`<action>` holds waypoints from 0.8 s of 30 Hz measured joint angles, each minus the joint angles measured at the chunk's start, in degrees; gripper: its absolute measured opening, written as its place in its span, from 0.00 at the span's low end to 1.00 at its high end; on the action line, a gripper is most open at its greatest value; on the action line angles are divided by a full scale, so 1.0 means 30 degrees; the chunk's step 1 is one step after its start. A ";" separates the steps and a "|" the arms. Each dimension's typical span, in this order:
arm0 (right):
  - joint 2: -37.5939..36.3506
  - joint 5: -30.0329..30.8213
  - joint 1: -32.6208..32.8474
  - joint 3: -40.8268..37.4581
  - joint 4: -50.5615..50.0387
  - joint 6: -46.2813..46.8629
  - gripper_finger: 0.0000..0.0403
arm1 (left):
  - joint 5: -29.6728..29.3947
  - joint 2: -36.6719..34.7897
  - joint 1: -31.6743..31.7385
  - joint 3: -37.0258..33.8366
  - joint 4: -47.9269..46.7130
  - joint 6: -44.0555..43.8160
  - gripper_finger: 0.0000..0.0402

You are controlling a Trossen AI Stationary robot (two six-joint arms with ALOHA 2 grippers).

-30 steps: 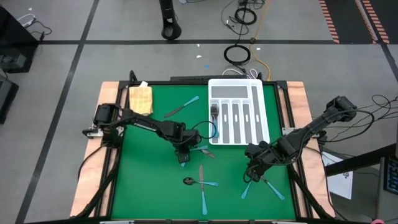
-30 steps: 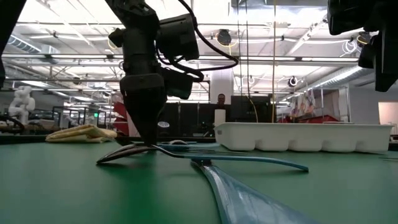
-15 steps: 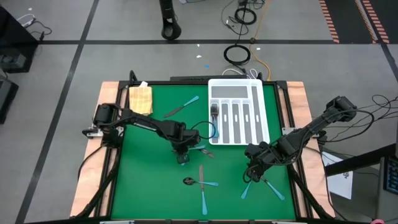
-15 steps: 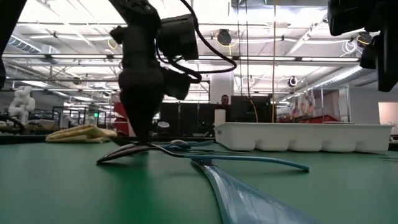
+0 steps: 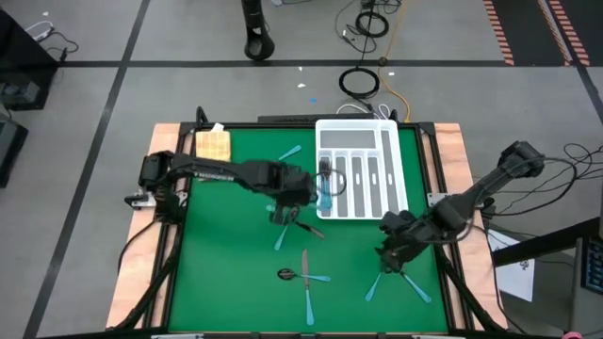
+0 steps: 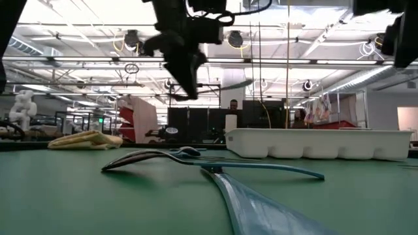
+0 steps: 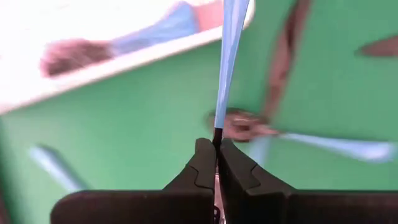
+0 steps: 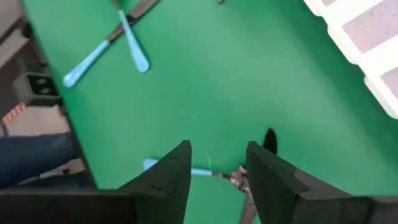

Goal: Sort silverware
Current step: Put the blue spoon into the silverware organizer

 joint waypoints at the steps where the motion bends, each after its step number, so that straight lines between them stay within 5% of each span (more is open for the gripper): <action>1: -0.0407 0.0149 0.0251 0.0017 -0.0239 0.0133 0.33 | -0.0100 0.0000 0.0428 0.0333 0.0243 0.1617 0.01; 13: -0.2109 0.0376 0.1926 0.0032 -0.1913 0.2125 0.22 | 0.0162 0.0899 0.3180 0.3230 0.4638 1.5609 0.01; 24: -0.2063 0.1962 0.1913 0.0039 -0.2098 0.3507 0.21 | 0.0155 0.6213 0.3563 0.8617 0.2550 2.1279 0.01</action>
